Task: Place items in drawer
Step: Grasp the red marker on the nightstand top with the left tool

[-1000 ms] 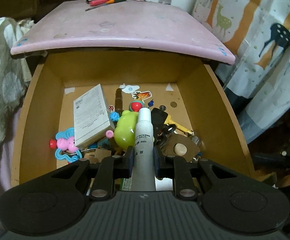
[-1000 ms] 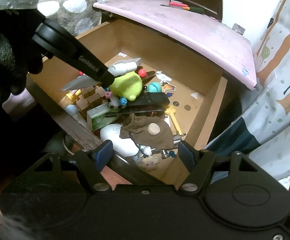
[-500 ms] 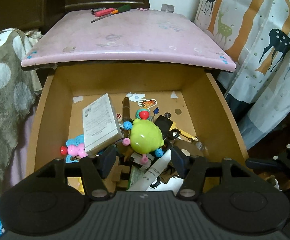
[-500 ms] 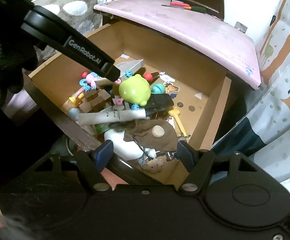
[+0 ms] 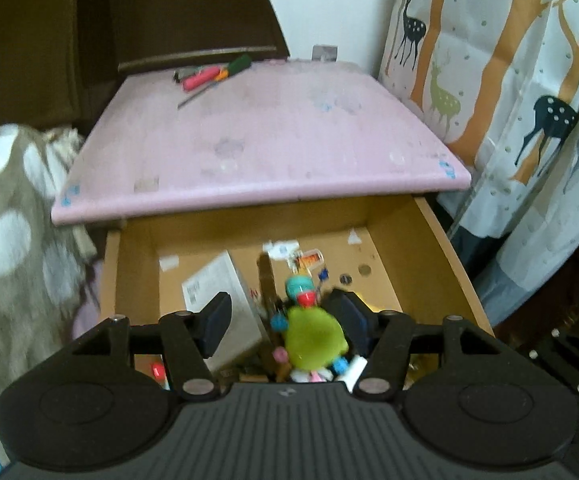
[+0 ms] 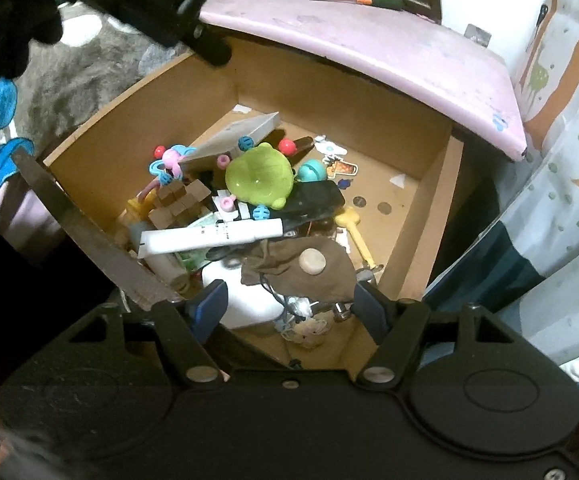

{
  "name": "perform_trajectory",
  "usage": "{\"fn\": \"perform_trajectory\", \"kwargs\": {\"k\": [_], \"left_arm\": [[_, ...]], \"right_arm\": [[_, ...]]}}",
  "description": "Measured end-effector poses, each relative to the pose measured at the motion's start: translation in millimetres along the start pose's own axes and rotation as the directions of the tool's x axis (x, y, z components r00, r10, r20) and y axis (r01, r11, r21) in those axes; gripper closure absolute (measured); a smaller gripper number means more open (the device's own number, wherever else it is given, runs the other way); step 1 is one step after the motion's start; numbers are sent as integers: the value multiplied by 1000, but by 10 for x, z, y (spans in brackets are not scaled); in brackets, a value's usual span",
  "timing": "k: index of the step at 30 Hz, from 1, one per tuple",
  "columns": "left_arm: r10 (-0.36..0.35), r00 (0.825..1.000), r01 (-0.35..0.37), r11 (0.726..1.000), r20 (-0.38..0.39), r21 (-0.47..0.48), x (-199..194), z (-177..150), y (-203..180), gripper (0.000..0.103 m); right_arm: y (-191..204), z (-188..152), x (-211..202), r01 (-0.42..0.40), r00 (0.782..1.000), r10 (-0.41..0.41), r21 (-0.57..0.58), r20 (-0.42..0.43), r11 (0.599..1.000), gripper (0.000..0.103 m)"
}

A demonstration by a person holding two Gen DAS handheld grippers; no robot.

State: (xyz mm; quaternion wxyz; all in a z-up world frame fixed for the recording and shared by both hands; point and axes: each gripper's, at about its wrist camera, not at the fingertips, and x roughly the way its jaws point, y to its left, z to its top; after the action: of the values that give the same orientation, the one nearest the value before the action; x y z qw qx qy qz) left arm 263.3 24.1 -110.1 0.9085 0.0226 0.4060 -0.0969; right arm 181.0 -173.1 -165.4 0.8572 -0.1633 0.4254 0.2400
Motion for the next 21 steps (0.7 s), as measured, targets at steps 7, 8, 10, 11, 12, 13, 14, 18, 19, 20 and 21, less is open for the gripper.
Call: {"fn": "perform_trajectory", "kwargs": {"k": [7,8,10,11,12,13,14,18,19,20,21], "left_arm": [[53,997,-54,998,53,15,258,509,272,38],[64,996,-65,998,59,11,313,586,329,38],[83,994,-83,997,75,-2,435,755,453,38],[92,992,-92,996,82,-5,492,830,506,38],[99,991,-99,995,88,-1,554,904,550,38],[107,990,-109,994,96,11,628,986,592,38],[115,988,-118,993,104,23,700,1061,629,38],[118,985,-128,989,128,68,1032,1368,717,38],[120,984,-131,988,133,78,1116,1440,728,38],[122,984,-133,988,133,81,1211,1520,742,38],[121,984,-133,988,132,82,1301,1593,758,38]], "right_arm": [[-80,9,73,-37,999,37,13,-11,999,33],[-90,16,86,-41,999,42,13,-12,999,33],[-109,29,113,-51,999,51,14,-15,999,33],[-119,36,126,-56,998,56,14,-17,998,33],[-128,43,139,-60,998,61,14,-18,998,33],[-138,49,152,-65,998,65,14,-20,998,33],[-147,56,165,-70,997,70,14,-21,997,33],[-185,94,220,-87,996,87,12,-28,996,33],[-189,102,232,-92,995,93,13,-29,996,33],[-193,107,243,-97,995,98,14,-31,995,33],[-195,111,255,-100,994,101,12,-34,995,33]]}}
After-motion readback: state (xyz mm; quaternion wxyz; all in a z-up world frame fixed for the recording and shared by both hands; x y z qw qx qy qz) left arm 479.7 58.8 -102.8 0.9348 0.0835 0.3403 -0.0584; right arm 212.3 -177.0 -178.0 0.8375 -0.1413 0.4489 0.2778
